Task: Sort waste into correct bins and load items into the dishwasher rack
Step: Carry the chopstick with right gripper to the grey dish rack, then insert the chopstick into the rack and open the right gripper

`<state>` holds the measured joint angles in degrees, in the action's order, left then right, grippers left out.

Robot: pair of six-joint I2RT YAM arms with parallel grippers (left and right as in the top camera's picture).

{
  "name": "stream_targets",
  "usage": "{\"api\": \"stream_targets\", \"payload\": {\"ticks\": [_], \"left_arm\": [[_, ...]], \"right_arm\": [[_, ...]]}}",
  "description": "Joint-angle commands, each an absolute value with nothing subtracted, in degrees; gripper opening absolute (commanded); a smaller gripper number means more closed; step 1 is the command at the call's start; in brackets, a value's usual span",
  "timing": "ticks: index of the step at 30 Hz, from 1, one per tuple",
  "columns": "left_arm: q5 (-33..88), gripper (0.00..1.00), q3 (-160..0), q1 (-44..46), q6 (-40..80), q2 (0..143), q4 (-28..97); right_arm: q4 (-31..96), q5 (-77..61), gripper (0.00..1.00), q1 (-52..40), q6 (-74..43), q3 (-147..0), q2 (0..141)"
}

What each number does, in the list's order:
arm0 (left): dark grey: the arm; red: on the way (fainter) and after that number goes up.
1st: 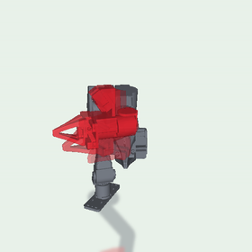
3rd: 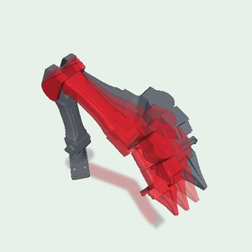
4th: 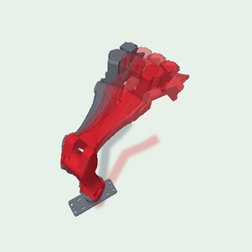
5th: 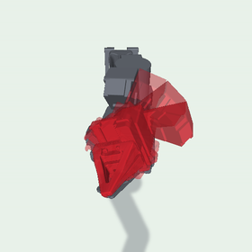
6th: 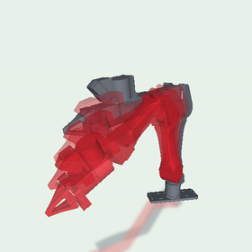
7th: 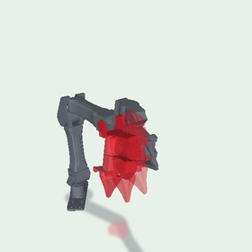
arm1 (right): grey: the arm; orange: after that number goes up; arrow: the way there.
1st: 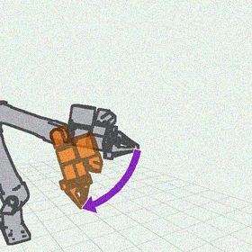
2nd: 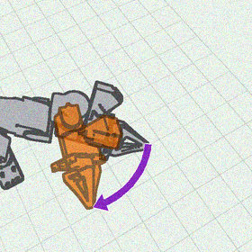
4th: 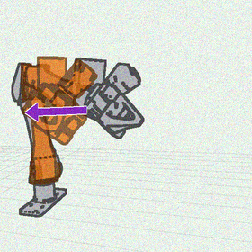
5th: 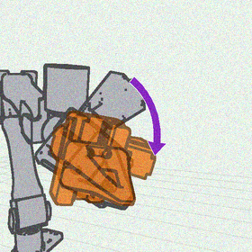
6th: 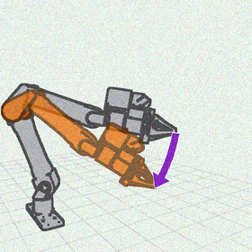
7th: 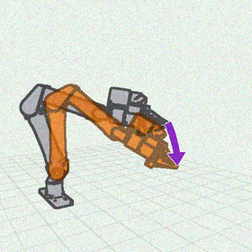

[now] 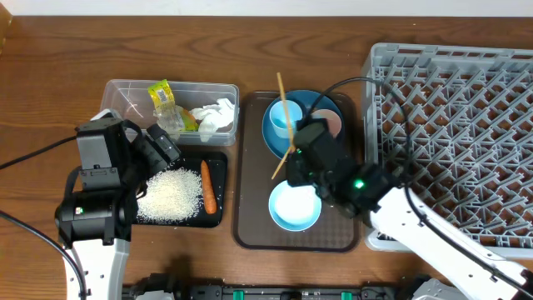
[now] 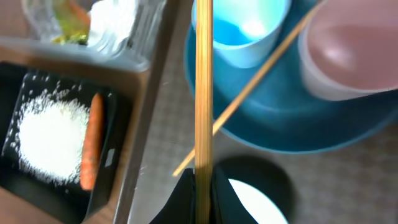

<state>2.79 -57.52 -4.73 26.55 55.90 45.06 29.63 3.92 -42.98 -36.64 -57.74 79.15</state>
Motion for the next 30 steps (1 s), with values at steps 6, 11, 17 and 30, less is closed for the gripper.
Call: {"api": "stream_targets", "payload": {"ticks": [6, 11, 17, 30], "left_arm": [[2.3, 0.99, -58.8, -5.0, 25.7, 56.1, 45.2], [2.3, 0.99, -58.8, -5.0, 25.7, 56.1, 45.2], [2.3, 0.99, -58.8, -5.0, 25.7, 56.1, 45.2], [2.3, 0.99, -58.8, -5.0, 25.7, 56.1, 45.2]], "right_arm": [[39.2, 3.6, 0.01, -33.1, -28.8, -59.0, 71.7], [48.2, -2.8, 0.01, -21.0, -19.9, -59.3, 66.5], [56.6, -3.5, 0.01, -7.4, -7.7, -59.2, 64.8], [52.9, -3.0, 0.01, -4.7, -1.7, -59.2, 76.1]]}}
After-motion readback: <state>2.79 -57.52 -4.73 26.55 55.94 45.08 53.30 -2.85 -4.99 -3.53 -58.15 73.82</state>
